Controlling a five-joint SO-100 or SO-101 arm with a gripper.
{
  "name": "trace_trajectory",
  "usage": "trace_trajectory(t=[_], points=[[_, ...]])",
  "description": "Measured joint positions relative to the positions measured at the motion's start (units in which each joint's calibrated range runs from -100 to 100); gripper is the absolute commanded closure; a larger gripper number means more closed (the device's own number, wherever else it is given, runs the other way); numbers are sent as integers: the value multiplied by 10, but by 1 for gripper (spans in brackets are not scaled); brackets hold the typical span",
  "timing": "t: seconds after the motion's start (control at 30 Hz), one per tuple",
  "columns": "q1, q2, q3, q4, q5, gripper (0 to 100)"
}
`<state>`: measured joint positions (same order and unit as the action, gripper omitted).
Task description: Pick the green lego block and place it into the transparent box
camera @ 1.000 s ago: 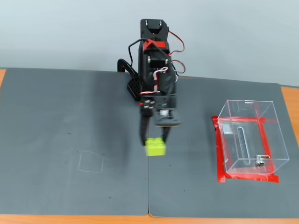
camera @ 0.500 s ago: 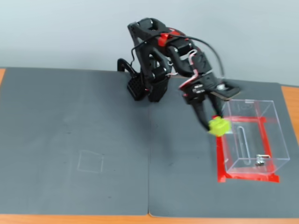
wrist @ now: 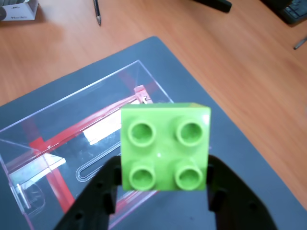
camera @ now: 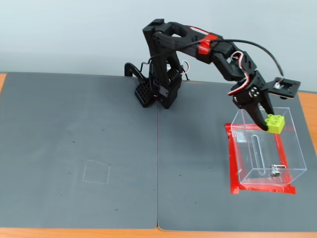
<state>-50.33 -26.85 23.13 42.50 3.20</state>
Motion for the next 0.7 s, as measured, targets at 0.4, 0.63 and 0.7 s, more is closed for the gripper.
trace_trajectory(t=[0.4, 0.63, 0.7], points=[[-22, 58, -1, 0, 0, 87], [-35, 71, -1, 0, 2, 86], [-32, 71, -1, 0, 0, 82]])
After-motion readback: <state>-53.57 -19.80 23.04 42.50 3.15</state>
